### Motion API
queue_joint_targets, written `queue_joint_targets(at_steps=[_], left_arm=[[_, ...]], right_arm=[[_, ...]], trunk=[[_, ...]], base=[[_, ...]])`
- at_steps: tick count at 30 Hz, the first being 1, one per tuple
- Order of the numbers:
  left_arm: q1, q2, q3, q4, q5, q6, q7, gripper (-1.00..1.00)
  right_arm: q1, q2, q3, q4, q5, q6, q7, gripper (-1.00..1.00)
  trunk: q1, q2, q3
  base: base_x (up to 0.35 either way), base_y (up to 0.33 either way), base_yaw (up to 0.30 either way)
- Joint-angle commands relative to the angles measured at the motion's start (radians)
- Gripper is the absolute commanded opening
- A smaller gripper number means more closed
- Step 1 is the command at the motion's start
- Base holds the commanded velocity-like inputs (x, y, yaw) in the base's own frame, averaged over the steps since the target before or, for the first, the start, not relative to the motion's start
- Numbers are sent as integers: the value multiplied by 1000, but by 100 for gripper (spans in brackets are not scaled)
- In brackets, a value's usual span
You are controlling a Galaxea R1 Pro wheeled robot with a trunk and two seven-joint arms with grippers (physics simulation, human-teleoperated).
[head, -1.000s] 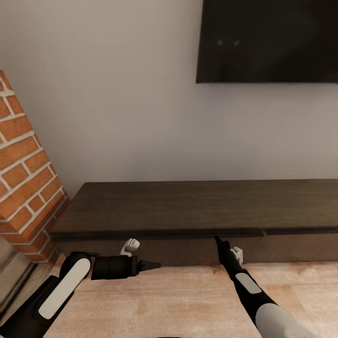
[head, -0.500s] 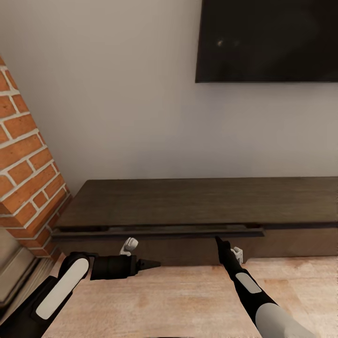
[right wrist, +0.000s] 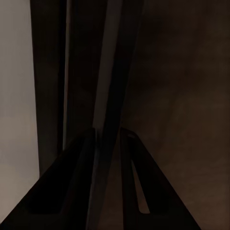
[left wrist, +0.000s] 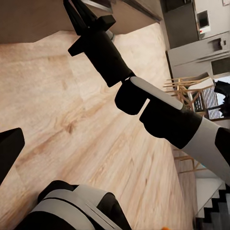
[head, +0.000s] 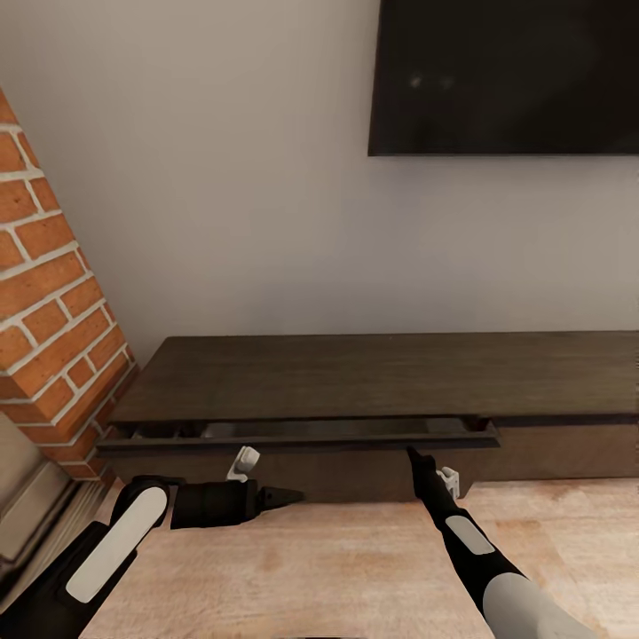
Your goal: Place each of the two pumpkins and all three candles from the living room inside a cabinet in the living room (use any cabinet), then make sure every cabinet is closed, and position the cauldron so it is next to a table in the living room.
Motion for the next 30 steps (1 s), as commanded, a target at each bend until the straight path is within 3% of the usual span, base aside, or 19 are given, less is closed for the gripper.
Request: queue_joint_targets(at_steps=[1, 20, 30], left_arm=[[-1, 1, -1, 0, -5, 1, -7, 100], [-1, 1, 1, 0, -5, 0, -7, 100], [-1, -1, -2, 0, -5, -1, -7, 100]], right_arm=[[-1, 1, 4, -2, -13, 8, 9, -100], [-1, 0, 8, -1, -15, 12, 7, -100], [-1, 0, 5, -1, -16, 83, 11, -100]], trunk=[[-1, -1, -1], [-1, -1, -1], [-1, -1, -1]], base=[[-29, 0, 0], [-53, 0, 0], [0, 0, 0]])
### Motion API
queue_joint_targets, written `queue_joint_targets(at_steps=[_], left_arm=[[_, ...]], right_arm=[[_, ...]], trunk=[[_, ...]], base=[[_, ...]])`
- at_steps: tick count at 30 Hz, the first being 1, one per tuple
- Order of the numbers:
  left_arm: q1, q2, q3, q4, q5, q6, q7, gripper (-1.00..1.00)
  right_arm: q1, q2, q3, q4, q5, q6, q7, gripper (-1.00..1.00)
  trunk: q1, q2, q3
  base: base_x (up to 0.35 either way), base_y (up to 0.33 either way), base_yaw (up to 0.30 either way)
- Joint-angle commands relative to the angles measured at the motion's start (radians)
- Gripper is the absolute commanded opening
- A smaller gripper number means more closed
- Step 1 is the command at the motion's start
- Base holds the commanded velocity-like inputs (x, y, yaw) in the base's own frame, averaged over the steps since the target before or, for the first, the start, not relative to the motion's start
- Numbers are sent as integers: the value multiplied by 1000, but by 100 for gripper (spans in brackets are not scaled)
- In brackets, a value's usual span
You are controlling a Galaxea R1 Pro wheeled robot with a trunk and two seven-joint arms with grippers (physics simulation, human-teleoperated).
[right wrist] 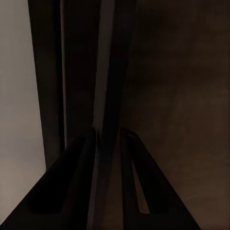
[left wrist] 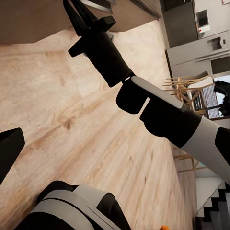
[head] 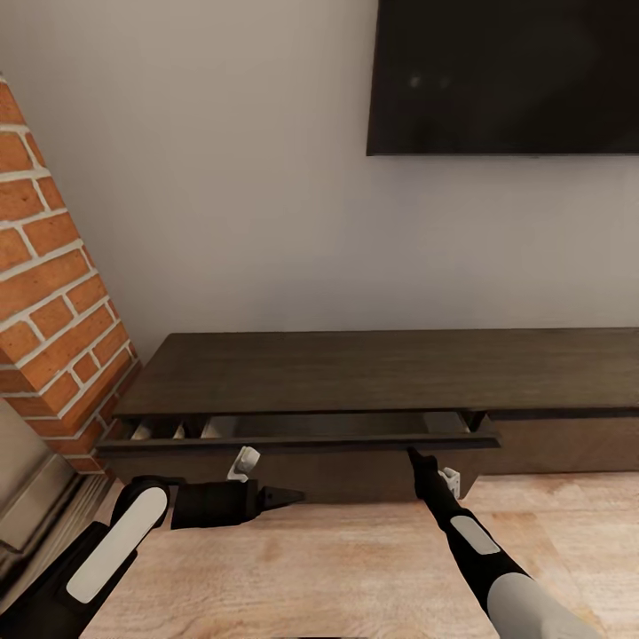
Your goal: Place each of the two pumpkins and all three candles from the living room inside a cabinet in the living room (use any cabinet), then make sure every cabinet is closed, and position the cauldron so it is next to a table in the living room.
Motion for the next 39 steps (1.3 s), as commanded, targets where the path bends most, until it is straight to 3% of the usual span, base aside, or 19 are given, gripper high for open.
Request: queue_joint_targets(at_steps=[1, 39], left_arm=[[-1, 0, -1, 1, -5, 1, -7, 100], [-1, 1, -2, 1, -5, 1, -7, 100]], right_arm=[[-1, 14, 17, -1, -5, 13, 7, -100], [-1, 16, 16, -1, -3, 9, 6, -100]], trunk=[[0, 0, -1], [0, 0, -1]], base=[[-7, 0, 0], [-88, 0, 0]])
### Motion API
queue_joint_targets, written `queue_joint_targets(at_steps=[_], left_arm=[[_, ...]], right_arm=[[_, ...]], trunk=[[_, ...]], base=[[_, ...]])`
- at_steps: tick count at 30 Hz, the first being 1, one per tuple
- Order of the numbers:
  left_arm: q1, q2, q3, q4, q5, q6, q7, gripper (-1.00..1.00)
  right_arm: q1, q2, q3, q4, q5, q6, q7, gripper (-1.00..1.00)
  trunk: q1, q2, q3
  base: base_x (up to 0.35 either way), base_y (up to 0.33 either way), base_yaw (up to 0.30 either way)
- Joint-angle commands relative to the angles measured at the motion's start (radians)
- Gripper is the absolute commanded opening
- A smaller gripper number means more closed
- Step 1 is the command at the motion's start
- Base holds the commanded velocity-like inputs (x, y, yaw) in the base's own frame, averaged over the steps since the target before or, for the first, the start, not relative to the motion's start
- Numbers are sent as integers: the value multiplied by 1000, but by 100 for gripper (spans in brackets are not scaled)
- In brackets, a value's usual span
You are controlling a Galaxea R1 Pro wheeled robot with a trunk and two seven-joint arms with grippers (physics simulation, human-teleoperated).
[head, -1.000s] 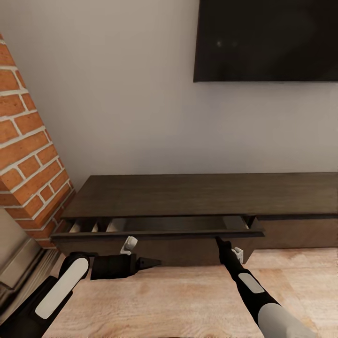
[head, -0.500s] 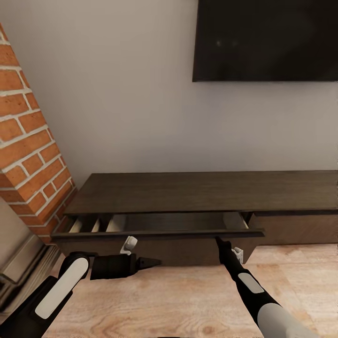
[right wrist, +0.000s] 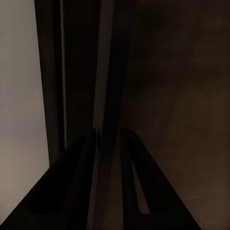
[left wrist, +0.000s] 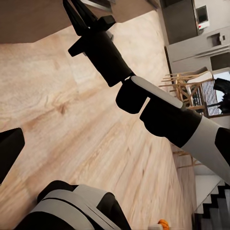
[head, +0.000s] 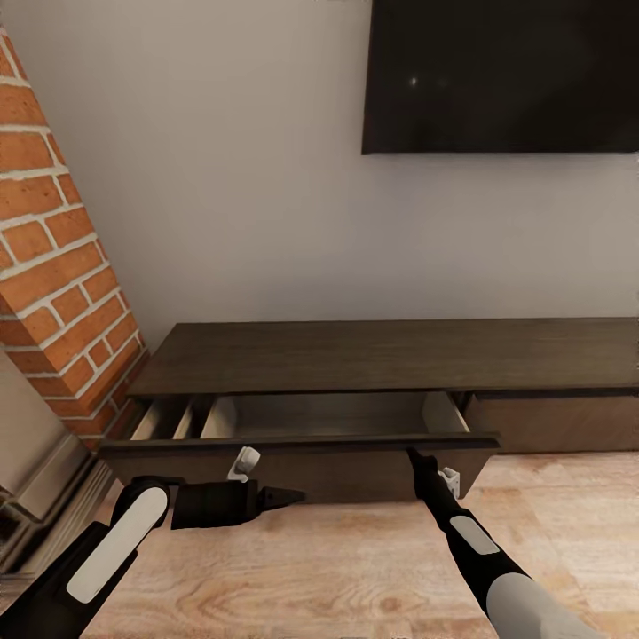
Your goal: Place each of the two pumpkins and all three candles from the living room inside a cabinet in the living room (use any cabinet), then make sure every cabinet is closed, and position the cauldron so it is next to a table in the living room.
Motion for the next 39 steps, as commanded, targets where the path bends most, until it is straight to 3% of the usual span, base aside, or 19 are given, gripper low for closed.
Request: queue_joint_targets(at_steps=[1, 39], left_arm=[[-1, 1, -1, 1, -5, 1, -7, 100], [-1, 0, -2, -1, -5, 1, -7, 100]], right_arm=[[-1, 14, 18, -1, -4, 13, 6, -100], [-1, 14, 19, -1, -4, 9, 6, -100]], trunk=[[0, 0, -1], [0, 0, -1]], base=[[-43, 0, 0], [-73, 0, 0]])
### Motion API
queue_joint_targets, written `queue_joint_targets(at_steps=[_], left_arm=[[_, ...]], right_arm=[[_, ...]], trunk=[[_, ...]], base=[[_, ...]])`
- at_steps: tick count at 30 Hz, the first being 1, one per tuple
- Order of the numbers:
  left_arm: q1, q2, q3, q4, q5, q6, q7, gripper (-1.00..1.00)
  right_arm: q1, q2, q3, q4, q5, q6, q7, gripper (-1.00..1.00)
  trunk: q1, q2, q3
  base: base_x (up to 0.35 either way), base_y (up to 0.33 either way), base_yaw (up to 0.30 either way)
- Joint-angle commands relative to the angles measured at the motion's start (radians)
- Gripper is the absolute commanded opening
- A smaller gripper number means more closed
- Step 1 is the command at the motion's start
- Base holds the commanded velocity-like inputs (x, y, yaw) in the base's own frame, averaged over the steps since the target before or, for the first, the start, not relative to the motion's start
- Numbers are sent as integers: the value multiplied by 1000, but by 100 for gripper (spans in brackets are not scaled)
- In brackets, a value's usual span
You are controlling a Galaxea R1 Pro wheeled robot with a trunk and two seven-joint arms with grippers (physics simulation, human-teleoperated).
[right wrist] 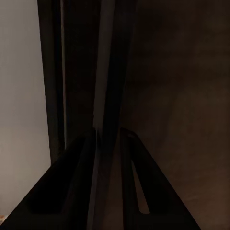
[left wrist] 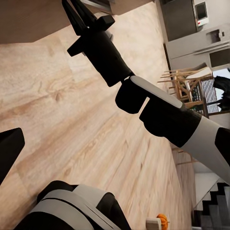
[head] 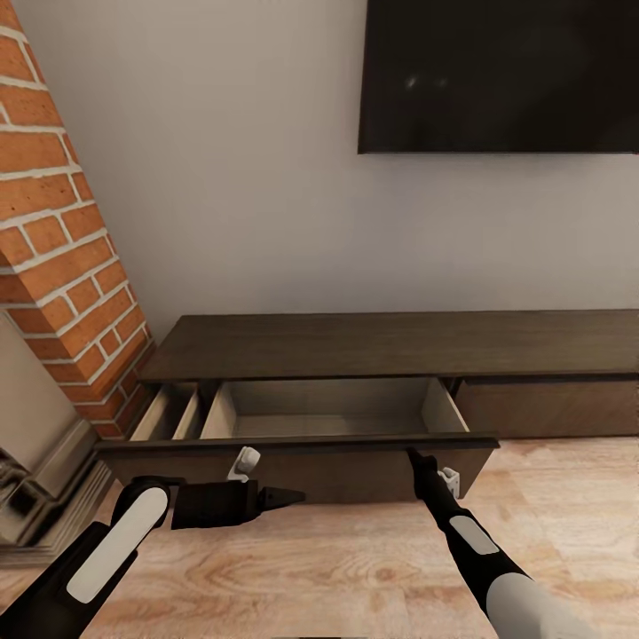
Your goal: Place each of the two pumpkins and all three candles from the living room inside a cabinet in the living room (use any cabinet), then make sure every cabinet is closed, and position the cauldron so it is next to a table in the living room.
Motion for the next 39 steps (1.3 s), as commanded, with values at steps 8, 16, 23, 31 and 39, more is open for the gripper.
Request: queue_joint_targets(at_steps=[8, 16, 23, 31, 39], left_arm=[[-1, 0, -2, 1, -5, 1, -7, 100], [-1, 0, -1, 1, -5, 1, -7, 100], [-1, 0, 0, 1, -5, 1, -7, 100], [-1, 0, 0, 1, -5, 1, -7, 100], [-1, 1, 0, 1, -5, 1, -7, 100]], right_arm=[[-1, 12, 18, -1, -4, 11, 6, -100], [-1, 12, 16, 0, -5, 11, 6, -100], [-1, 12, 16, 3, -7, 11, 6, -100], [-1, 12, 16, 4, -7, 11, 6, -100], [-1, 12, 16, 4, -5, 10, 6, -100]], trunk=[[0, 0, -1], [0, 0, -1], [0, 0, -1], [0, 0, -1], [0, 0, -1]], base=[[-80, 0, 0], [-20, 0, 0], [-76, 0, 0], [-4, 0, 0], [-61, 0, 0]])
